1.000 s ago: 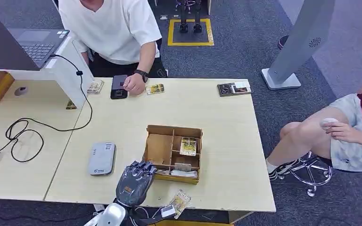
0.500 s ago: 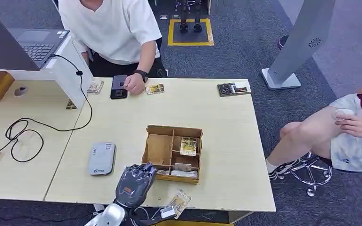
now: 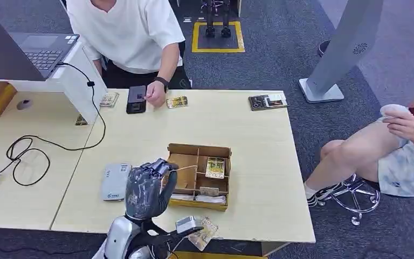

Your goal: Pass the card to the sensor for recognition and then transmit it.

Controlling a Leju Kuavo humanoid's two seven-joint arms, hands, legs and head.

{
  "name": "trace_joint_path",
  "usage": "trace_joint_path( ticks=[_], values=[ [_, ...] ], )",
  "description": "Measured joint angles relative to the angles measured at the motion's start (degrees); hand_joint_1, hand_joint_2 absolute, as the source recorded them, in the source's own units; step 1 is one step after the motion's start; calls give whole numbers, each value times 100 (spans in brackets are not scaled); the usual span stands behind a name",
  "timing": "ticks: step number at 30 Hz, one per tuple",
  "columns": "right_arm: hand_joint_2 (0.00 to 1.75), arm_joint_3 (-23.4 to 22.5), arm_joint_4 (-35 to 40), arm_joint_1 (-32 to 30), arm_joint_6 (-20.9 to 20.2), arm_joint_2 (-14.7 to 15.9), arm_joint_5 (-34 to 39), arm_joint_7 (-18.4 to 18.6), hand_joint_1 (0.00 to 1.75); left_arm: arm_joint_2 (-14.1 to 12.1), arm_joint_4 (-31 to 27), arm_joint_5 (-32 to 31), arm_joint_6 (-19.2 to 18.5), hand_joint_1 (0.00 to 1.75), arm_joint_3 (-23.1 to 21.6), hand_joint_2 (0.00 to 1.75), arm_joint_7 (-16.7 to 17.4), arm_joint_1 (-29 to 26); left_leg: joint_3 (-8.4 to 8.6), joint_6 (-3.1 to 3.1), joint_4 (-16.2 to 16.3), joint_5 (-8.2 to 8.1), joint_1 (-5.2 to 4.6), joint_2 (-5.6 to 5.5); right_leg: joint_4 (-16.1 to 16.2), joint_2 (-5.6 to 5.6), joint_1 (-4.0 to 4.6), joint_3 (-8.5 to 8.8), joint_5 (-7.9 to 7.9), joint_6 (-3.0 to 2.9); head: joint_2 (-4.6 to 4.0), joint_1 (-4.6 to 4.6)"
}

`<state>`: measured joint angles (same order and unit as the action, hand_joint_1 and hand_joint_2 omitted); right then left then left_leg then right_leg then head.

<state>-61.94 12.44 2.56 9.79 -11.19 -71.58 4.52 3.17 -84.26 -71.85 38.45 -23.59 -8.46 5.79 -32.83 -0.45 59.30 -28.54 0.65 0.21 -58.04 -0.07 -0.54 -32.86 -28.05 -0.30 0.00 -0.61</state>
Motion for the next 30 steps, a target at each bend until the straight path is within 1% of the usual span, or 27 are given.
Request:
trace_joint_path(
  ticks=[2,4,6,8,11,16,18,20,22,26,30],
  values=[
    [175,0,0,2,0,0,0,2,0,70,-63,61,0,175,50,175,-28,2,1,0,0,0,0,0,0,0,0,0,0,0,0,2],
    [175,0,0,2,0,0,-20,26,0,125,-72,255,0,175,59,175,-74,42,1,0,0,0,0,0,0,0,0,-1,0,0,0,2],
    [175,2,0,3,0,0,-39,37,0,166,-66,372,0,175,59,175,-41,144,1,0,0,0,0,-1,0,0,0,-2,0,0,0,0],
    [175,15,0,7,-2,0,-116,44,0,188,-2,374,-2,175,57,175,178,338,1,-1,0,1,0,0,0,0,0,-2,0,0,0,0],
    [175,55,-2,27,-15,0,-217,81,0,179,329,256,-4,175,7,175,770,839,1,0,1,3,0,0,-1,0,0,-1,4,-2,0,0],
    [175,131,-11,58,-28,0,-304,87,0,156,1020,57,-68,175,-150,175,1359,1604,2,-3,4,7,0,1,-1,2,0,-1,9,1,0,2],
    [175,173,-15,64,-35,0,-323,87,0,151,1288,15,-109,175,-159,175,1480,1861,2,-3,5,7,0,1,-1,2,0,-1,9,1,0,0],
    [175,195,-26,73,-37,0,-321,87,0,153,1489,15,-138,175,-164,175,1519,2047,1,-3,5,6,0,1,-1,2,0,-1,8,1,0,0],
    [175,210,-28,78,-44,2,-326,87,0,153,1661,-26,-172,175,-179,175,1601,2168,1,-3,5,6,0,2,-1,4,0,-3,8,1,0,0],
    [175,234,-31,88,-79,2,-334,96,0,153,2088,-153,-302,175,-218,175,1871,2496,-1,-3,5,6,0,2,-1,4,0,-4,8,1,0,2],
    [175,286,-33,93,-83,9,-396,103,0,153,2494,-326,-310,175,-227,175,2057,2768,-1,-3,5,6,0,2,-1,3,0,-3,8,1,0,0]
  ],
)
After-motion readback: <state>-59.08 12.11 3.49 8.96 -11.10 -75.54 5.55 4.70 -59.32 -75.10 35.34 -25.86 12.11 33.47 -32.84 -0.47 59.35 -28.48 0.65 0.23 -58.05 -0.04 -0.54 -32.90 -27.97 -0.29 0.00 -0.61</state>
